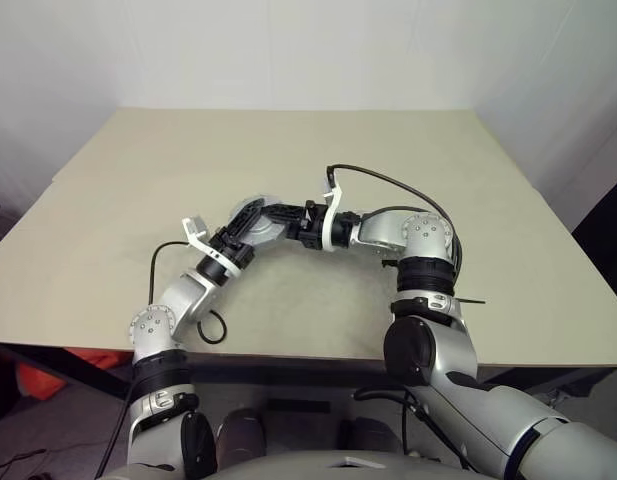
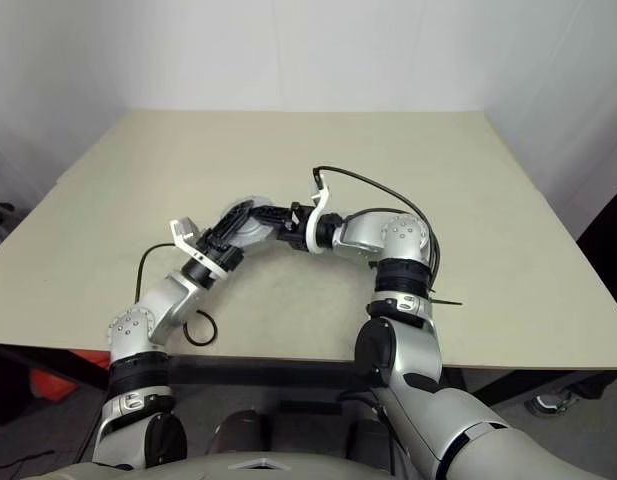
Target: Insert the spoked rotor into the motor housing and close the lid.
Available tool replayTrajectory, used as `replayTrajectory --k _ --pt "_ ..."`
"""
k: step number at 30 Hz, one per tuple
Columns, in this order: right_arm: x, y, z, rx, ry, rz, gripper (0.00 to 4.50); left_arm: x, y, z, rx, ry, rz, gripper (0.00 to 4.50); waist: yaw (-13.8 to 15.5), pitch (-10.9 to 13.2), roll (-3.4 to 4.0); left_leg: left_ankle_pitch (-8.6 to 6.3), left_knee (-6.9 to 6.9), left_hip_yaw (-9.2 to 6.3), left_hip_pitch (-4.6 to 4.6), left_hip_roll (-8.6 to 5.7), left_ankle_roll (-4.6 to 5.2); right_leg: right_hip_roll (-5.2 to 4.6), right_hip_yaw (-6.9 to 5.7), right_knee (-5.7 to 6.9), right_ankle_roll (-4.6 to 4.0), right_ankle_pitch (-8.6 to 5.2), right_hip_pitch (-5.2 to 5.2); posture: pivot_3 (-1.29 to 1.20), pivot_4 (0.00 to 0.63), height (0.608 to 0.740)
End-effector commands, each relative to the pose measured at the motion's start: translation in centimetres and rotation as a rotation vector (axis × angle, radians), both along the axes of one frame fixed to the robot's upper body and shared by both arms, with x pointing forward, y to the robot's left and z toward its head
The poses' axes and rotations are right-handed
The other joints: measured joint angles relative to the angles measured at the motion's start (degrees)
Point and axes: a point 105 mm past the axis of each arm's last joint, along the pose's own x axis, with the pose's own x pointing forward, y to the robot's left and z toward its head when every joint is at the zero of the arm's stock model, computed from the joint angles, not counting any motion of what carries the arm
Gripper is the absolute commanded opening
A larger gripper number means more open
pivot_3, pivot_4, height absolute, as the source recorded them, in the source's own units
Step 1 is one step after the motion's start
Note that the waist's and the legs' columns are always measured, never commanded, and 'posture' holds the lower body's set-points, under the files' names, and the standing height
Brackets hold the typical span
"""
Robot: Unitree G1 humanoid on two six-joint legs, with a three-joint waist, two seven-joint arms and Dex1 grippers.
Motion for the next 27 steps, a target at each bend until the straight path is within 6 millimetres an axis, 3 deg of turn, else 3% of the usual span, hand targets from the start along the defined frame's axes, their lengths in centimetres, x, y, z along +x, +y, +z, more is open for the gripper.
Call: replayTrajectory --k 1,3,9,17,19,22,24,27 --pt "-0.1 2.0 2.7 0.126 -0.072 0.003 3.93 0.0 -0.4 0.2 0.028 -0.010 -0.009 2.64 0.0 0.0 -0.01 0.00 0.00 0.00 0.02 -0.01 0.00 -0.01 0.01 0.00 0.00 0.00 0.01 0.00 0.000 0.740" --pt "0.2 1.9 2.9 0.131 -0.082 -0.017 4.47 0.1 -0.3 0.2 0.037 -0.009 -0.005 2.64 0.0 0.0 -0.06 0.00 0.02 0.00 -0.01 -0.01 0.00 -0.01 0.00 0.00 0.00 0.00 0.01 0.00 0.000 0.740" --pt "0.6 1.4 3.2 0.130 -0.124 -0.059 4.47 0.2 -0.3 0.2 0.060 -0.012 0.008 2.64 0.0 0.0 -0.07 0.00 0.07 -0.01 -0.01 0.00 0.00 0.00 0.00 0.06 0.01 0.01 0.01 0.00 0.000 0.740" --pt "1.7 0.5 2.9 0.107 -0.140 -0.144 4.47 0.8 1.6 -0.1 0.086 -0.009 0.103 2.64 0.0 0.1 -0.10 0.00 0.30 -0.01 0.03 0.02 0.00 -0.01 0.04 0.46 0.04 -0.03 -0.04 0.00 0.000 0.740" --pt "1.7 0.6 2.8 0.101 -0.145 -0.143 4.50 1.0 2.2 -0.3 0.089 -0.008 0.134 2.14 0.0 0.1 -0.11 0.00 0.40 -0.01 0.04 0.02 0.00 -0.01 0.07 0.61 0.29 -0.19 -0.07 0.00 0.000 0.740" --pt "1.6 0.7 2.7 0.091 -0.146 -0.141 4.50 1.3 3.0 -0.4 0.080 -0.005 0.164 2.09 0.0 0.1 -0.12 0.01 0.50 -0.01 0.06 0.04 -0.02 -0.01 0.08 0.71 0.30 -0.28 -0.07 0.00 0.000 0.740" --pt "1.8 0.5 2.5 0.081 -0.148 -0.150 4.50 1.6 4.3 -0.3 0.074 -0.007 0.217 2.09 0.0 0.1 -0.13 0.02 0.57 -0.02 0.05 0.04 -0.04 -0.01 0.09 0.74 0.21 -0.34 -0.07 0.00 0.000 0.740" --pt "2.3 -0.5 1.9 0.035 -0.168 -0.187 4.50 2.1 8.5 0.1 0.067 -0.013 0.381 2.09 -0.2 0.1 -0.18 0.02 0.61 -0.02 0.05 0.06 -0.04 -0.01 0.08 0.77 0.21 -0.34 -0.07 0.00 0.000 0.740"
